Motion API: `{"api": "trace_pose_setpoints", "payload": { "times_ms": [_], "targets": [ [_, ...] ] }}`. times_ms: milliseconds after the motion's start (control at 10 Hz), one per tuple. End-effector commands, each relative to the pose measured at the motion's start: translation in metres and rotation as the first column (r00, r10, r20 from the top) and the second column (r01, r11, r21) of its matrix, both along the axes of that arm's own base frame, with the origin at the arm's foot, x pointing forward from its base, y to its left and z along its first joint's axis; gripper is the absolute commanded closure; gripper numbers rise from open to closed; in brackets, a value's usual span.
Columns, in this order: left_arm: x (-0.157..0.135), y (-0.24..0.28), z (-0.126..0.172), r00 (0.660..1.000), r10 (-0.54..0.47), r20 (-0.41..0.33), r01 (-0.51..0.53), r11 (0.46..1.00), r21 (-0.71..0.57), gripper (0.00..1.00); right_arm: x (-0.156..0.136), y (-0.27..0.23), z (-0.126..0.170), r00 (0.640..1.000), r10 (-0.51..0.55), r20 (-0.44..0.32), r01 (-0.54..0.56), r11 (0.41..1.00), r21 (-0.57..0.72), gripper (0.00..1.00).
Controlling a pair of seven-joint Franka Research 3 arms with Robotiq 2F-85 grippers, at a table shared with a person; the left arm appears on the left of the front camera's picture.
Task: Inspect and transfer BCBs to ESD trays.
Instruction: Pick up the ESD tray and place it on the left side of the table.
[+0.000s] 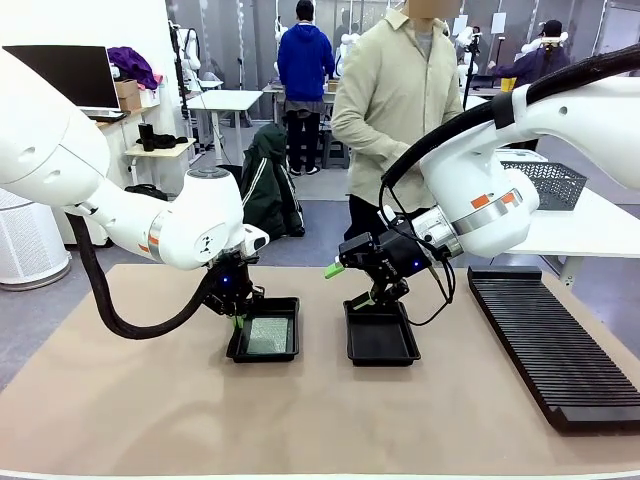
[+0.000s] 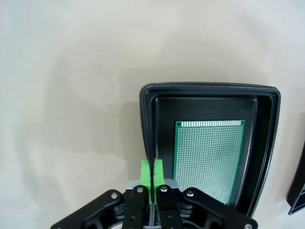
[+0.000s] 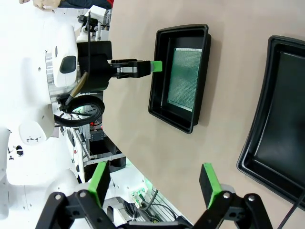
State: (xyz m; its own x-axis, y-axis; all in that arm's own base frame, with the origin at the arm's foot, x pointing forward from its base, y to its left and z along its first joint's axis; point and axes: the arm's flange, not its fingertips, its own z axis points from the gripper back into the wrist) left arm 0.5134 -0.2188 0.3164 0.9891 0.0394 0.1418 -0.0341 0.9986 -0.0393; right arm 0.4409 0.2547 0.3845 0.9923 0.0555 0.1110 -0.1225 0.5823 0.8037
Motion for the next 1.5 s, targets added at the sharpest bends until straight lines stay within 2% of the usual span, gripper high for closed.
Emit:
{"api": "trace_pose_setpoints", "payload": {
  "times_ms": [0,600,900,1400],
  "targets": [
    [-0.002,0.004,-0.004,1.000,0.004,-0.015,-0.005,1.000,-0.023,1.00,-0.001,0.000,0.001,1.000,0.000,0.002,0.000,1.000,0.000,0.00],
    [-0.007,0.065,0.010,1.000,-0.004,-0.009,0.003,0.999,-0.051,1.00,-0.001,0.000,0.001,1.000,0.000,0.002,0.000,1.000,0.000,0.00],
    [-0.011,0.113,0.022,1.000,0.002,-0.006,-0.003,0.999,-0.048,1.00,-0.001,0.000,0.001,1.000,0.000,0.002,0.000,1.000,0.000,0.00],
    [-0.021,0.199,0.025,1.000,0.025,-0.002,-0.025,0.998,-0.057,1.00,-0.001,0.000,0.001,1.000,0.000,0.002,0.000,1.000,0.000,0.00]
  ]
}}
